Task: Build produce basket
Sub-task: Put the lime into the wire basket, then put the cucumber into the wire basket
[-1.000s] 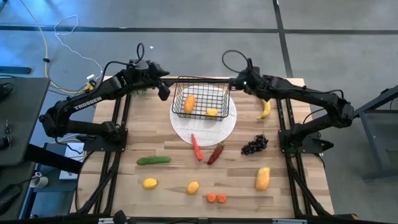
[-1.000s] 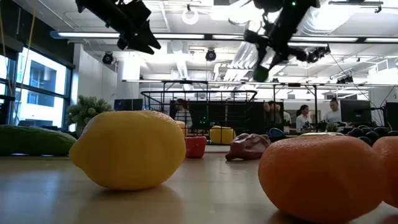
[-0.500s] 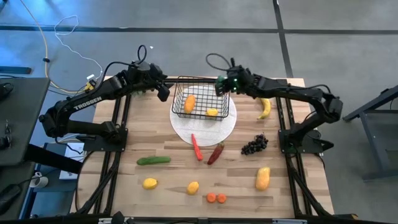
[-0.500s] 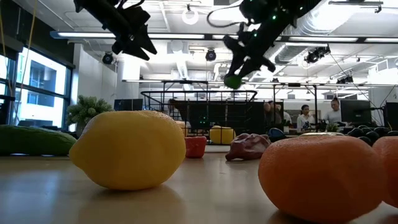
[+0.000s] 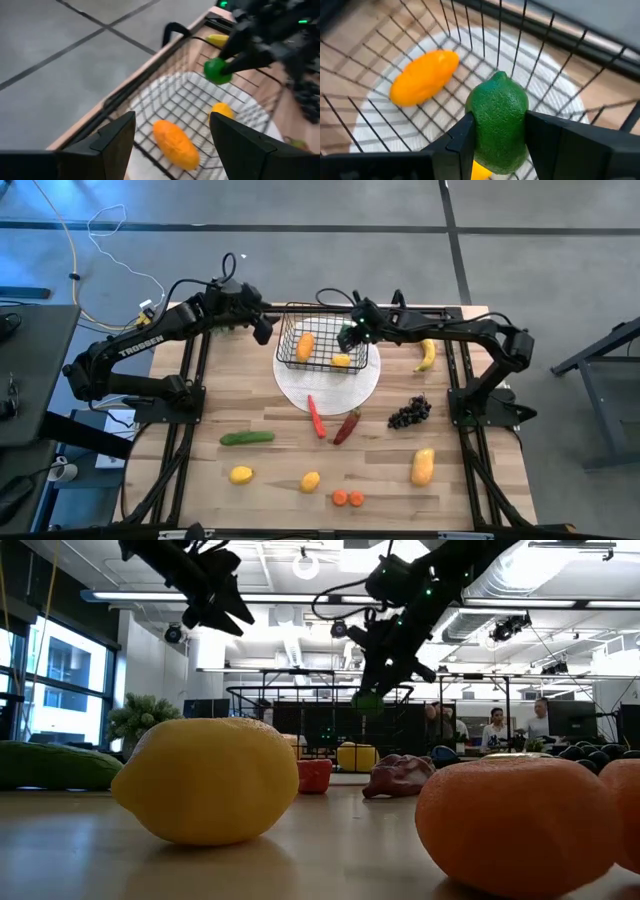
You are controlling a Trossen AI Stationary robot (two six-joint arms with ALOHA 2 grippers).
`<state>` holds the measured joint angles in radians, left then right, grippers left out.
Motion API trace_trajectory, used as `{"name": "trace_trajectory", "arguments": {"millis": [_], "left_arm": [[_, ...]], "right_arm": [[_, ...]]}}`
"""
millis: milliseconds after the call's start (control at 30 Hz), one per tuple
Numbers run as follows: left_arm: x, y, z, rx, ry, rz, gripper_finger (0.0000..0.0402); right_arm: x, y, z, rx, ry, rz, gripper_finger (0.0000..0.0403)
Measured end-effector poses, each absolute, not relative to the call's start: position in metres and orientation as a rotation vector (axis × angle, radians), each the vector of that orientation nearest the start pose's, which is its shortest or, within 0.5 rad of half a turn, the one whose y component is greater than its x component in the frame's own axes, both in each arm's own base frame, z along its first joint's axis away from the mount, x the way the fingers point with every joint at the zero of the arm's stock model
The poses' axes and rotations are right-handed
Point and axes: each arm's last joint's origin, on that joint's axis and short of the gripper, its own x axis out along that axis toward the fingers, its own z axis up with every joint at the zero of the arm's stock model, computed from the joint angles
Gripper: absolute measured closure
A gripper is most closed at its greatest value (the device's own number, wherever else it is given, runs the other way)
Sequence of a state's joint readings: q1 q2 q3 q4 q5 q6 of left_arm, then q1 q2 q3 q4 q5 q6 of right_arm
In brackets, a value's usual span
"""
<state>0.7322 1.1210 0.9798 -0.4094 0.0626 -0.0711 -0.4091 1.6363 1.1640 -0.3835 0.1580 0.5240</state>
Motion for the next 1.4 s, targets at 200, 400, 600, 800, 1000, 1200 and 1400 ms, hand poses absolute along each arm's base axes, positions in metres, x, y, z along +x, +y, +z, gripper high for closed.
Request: {"name": "trace_trajectory", "arguments": {"millis": [200,400,600,800,1000,1200,1400], "left_arm": [[0.180,0.151,0.310,-0.307,0.557,0.616,0.0158],[0.182,0.144,0.306,-0.302,0.616,0.582,0.0158],[0.184,0.137,0.305,-0.300,0.640,0.556,0.0158],[0.178,0.126,0.300,-0.327,0.739,0.527,0.0158],[0.172,0.111,0.299,-0.326,0.819,0.480,0.0158],[0.167,0.095,0.296,-0.331,0.917,0.421,0.0158],[0.166,0.073,0.289,-0.355,1.051,0.341,0.0158]], "right_arm": [[0.315,-0.141,0.233,0.593,0.731,-0.743,0.0263],[0.315,-0.141,0.232,0.609,0.727,-0.751,0.0224],[0.314,-0.141,0.232,0.610,0.735,-0.754,0.0211],[0.314,-0.141,0.233,0.631,0.728,-0.764,0.0210],[0.308,-0.139,0.248,0.664,0.663,-0.782,0.0210],[0.302,-0.128,0.266,0.661,0.602,-0.780,0.0210],[0.303,-0.112,0.275,0.700,0.562,-0.753,0.0210]]}}
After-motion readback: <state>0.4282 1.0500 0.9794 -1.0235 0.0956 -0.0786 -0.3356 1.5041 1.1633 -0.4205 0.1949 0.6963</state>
